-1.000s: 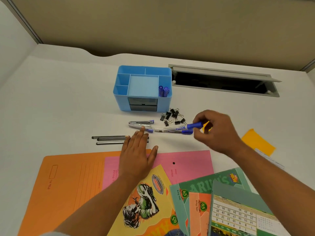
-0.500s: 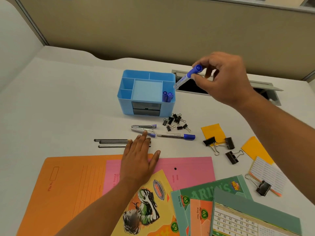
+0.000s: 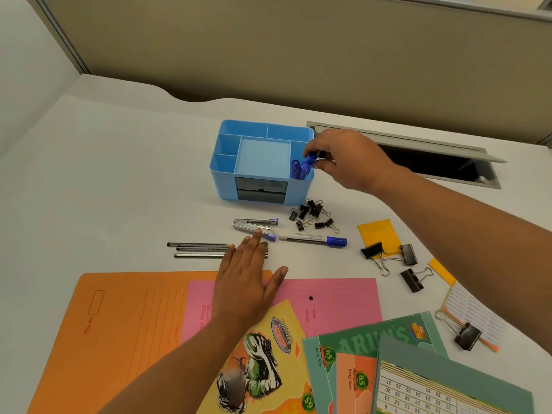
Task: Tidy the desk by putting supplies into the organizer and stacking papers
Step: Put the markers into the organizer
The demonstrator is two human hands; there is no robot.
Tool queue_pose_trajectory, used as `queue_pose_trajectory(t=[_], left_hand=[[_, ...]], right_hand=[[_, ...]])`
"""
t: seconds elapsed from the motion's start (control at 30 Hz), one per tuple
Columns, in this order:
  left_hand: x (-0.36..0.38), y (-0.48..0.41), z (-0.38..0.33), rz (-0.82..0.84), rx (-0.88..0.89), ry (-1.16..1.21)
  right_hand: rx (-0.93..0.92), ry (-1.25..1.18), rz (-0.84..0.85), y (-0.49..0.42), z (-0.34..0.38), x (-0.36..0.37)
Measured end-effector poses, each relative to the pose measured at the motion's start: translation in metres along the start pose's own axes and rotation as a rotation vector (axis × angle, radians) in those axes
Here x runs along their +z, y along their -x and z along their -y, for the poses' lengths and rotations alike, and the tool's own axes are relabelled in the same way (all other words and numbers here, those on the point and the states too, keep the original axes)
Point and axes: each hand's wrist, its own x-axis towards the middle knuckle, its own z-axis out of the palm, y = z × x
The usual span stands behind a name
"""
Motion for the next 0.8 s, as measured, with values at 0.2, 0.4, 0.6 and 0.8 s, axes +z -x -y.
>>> queue_pose_trajectory(t=[0.2, 0.4, 0.6, 0.8], left_hand=[[-0.002, 0.000, -0.001, 0.007, 0.007, 0.000], [-0.002, 0.000, -0.001, 0.020, 0.002, -0.007], [-0.003, 0.001, -0.001, 0.017, 0.007, -0.015], [-0.002, 0.001, -0.001, 0.012, 0.006, -0.007]], right_hand=[[0.019, -0.015, 0.068, 0.000, 0.001, 0.009], [0.100, -0.138, 0.081, 0.009, 0.000, 0.012], [0.196, -0.268, -0.038, 0.029, -0.005, 0.014], [0.423, -0.407, -0.190, 0.072, -0.008, 0.042]])
